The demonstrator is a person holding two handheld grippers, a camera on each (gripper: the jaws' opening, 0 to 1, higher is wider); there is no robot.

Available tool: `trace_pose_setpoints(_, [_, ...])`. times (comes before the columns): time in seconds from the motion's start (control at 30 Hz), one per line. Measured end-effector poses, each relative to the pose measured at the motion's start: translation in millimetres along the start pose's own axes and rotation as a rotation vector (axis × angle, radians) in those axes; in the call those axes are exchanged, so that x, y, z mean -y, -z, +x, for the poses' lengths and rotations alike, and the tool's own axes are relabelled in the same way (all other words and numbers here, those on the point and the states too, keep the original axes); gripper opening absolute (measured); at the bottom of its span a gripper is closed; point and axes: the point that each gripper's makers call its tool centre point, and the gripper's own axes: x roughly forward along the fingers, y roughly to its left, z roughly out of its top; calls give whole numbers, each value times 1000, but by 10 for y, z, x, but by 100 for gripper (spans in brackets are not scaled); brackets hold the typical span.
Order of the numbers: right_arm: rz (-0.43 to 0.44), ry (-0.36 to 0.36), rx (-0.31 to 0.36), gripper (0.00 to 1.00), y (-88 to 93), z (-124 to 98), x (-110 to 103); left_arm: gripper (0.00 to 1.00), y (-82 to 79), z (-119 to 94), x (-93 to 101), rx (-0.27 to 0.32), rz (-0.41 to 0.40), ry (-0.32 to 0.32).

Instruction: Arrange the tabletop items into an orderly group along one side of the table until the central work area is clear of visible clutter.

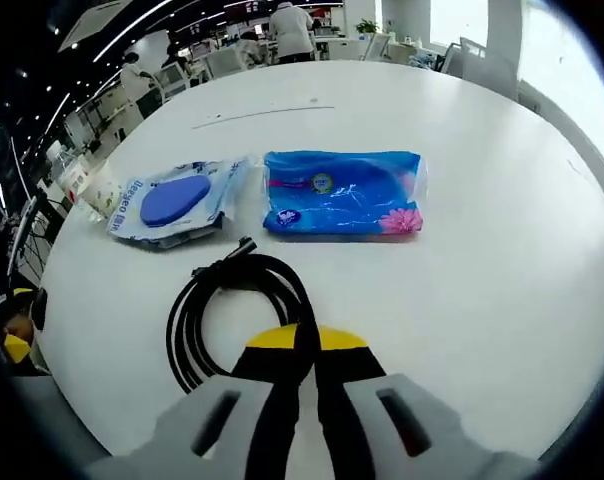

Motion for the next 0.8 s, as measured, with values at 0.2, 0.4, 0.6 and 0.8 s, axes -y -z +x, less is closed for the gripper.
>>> trace_pose_setpoints(0.2, [-164,-44,92,13,-198,-60,-61,72,1,3,25,0,3,8])
trace_pose_setpoints(0.4, [-311,-72,35,20,-240,71,-119,72,18,7,75,-8,21,20])
trace_pose_setpoints(0.6, [-363,-88,2,19,-225,197,-171,72,5,13,104,-7,36,27])
trace_pose_setpoints(0.8, [-291,-61,-20,15,-184,243,-90,71,3,-23,27,0,14,7])
